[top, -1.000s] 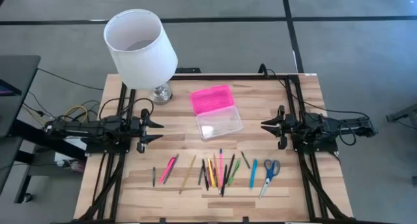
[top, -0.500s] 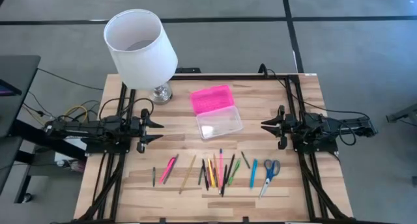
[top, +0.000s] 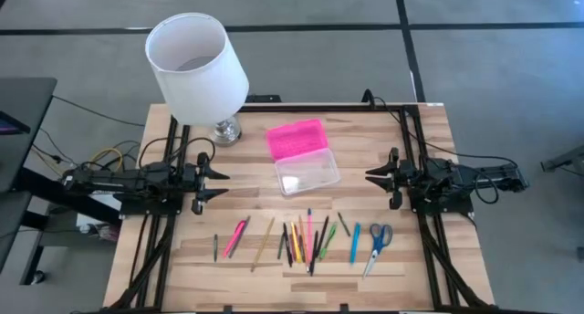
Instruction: Pick & place school supplies into a supply box
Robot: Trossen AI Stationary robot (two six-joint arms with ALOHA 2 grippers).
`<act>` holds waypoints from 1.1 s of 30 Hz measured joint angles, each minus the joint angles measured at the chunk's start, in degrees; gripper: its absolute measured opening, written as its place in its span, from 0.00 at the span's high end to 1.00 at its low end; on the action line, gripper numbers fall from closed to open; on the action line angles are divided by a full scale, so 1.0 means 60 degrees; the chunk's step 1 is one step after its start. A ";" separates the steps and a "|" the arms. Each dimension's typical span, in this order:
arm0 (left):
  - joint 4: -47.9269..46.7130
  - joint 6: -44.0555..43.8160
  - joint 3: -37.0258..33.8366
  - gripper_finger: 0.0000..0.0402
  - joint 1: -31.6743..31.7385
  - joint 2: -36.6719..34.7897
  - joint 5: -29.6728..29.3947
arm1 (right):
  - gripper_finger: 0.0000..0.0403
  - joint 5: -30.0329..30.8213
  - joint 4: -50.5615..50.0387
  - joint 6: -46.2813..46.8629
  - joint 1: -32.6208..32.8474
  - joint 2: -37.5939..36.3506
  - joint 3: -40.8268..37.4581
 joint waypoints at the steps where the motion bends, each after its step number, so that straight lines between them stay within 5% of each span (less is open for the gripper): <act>1: 0.0003 -0.0014 -0.0003 0.56 0.0000 0.0001 0.0002 | 0.81 0.0000 0.0002 -0.0002 0.0000 0.0000 -0.0001; 9: 0.0547 -0.0351 0.0046 0.56 -0.0001 -0.0009 -0.0024 | 0.81 0.0000 0.0002 -0.0003 0.0000 -0.0003 0.0000; 19: 0.1122 -0.3658 0.0197 0.56 -0.0002 0.0002 -0.0622 | 0.81 0.0480 0.0501 0.0135 -0.0108 0.0000 -0.0053; 25: 0.1910 -0.5667 0.0208 0.56 0.0001 0.0001 -0.2419 | 0.81 0.0382 0.1776 0.2900 -0.0108 0.0000 -0.0049; 29: 0.2162 -0.6800 0.0212 0.56 0.0001 -0.0001 -0.2824 | 0.81 0.0442 0.2975 0.4991 -0.0126 0.0000 -0.0038; 33: 0.1837 -0.6810 0.0219 0.56 0.0000 -0.0001 -0.3146 | 0.81 0.0477 0.3745 0.5498 -0.0126 0.0000 -0.0031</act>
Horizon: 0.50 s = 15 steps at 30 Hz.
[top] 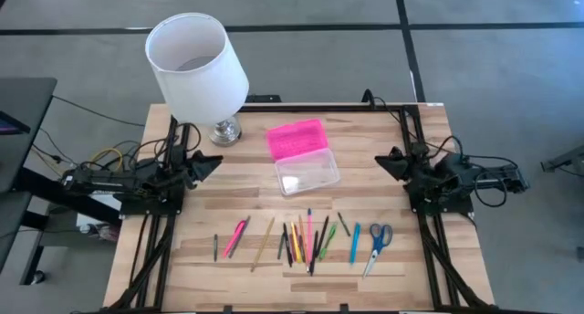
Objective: Pick & place school supplies into a supply box
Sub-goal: Put the green crayon into the pink supply box
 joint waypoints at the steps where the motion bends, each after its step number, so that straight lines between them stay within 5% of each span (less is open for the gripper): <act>1: -0.0103 -0.0012 0.0000 0.56 -0.0002 0.0000 -0.0139 | 0.81 0.0000 0.0069 0.0006 0.0000 0.0000 0.0004; 9: -0.0179 -0.0593 0.0007 0.56 0.0001 0.0000 -0.0326 | 0.81 0.0880 -0.0068 0.0322 0.0000 0.0000 0.0011; 15: -0.0179 0.0047 0.0007 0.56 0.0001 0.0000 0.0615 | 0.81 0.1969 0.0163 0.0449 0.0000 0.0000 0.0022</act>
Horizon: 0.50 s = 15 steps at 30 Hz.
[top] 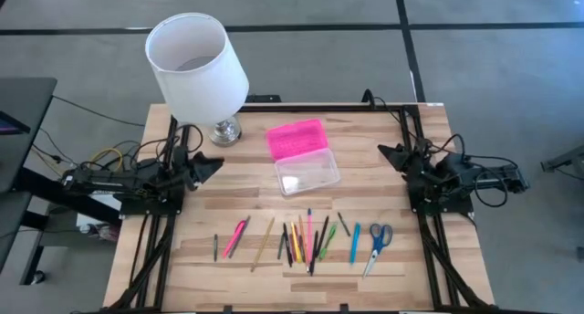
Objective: Pick & place school supplies into a supply box
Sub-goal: Put the green crayon into the pink supply box
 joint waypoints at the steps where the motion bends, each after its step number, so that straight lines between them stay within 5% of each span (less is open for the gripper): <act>1: 0.0010 0.0059 0.0000 0.56 0.0000 0.0000 0.0156 | 0.81 -0.0086 0.0071 -0.0169 0.0000 0.0000 0.0000; 10: 0.1987 0.0838 0.0011 0.56 0.0000 0.0004 0.1238 | 0.81 -0.0636 0.2994 -0.3094 0.0007 -0.0004 0.0054; 15: 0.2965 0.1279 0.0018 0.56 0.0000 0.0003 0.0947 | 0.81 -0.0810 0.2775 -0.3584 0.0007 0.0107 0.0706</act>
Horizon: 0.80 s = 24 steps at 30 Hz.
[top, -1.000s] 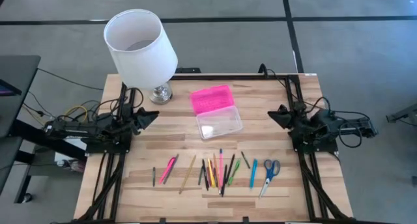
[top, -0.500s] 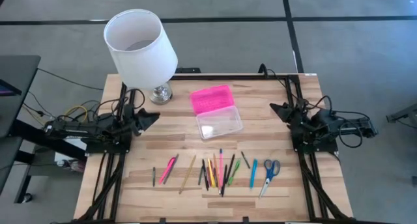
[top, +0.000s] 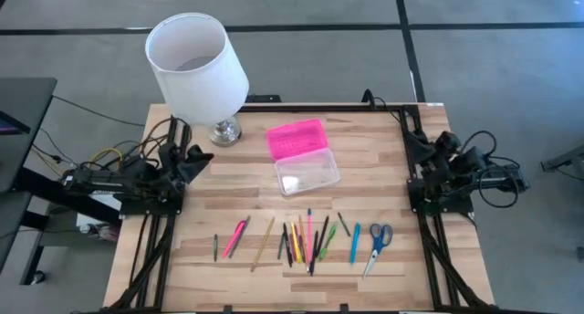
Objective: Pick & place school supplies into a supply box
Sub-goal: Put the green crayon into the pink supply box
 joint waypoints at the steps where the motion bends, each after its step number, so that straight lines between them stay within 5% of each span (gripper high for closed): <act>1: 0.0157 0.0008 0.0000 0.56 0.0004 0.0001 0.0002 | 0.81 -0.0152 -0.0056 -0.0173 0.0000 0.0101 0.0128; 12: 0.0690 0.0661 0.0303 0.56 0.0004 0.0005 0.0274 | 0.81 -0.0999 -0.0109 -0.2805 0.0000 0.2538 0.2244; 24: -0.1788 0.1911 0.3284 0.56 0.0004 0.1769 0.1381 | 0.81 -0.0995 -0.2353 -0.2882 -0.0007 0.5181 0.4972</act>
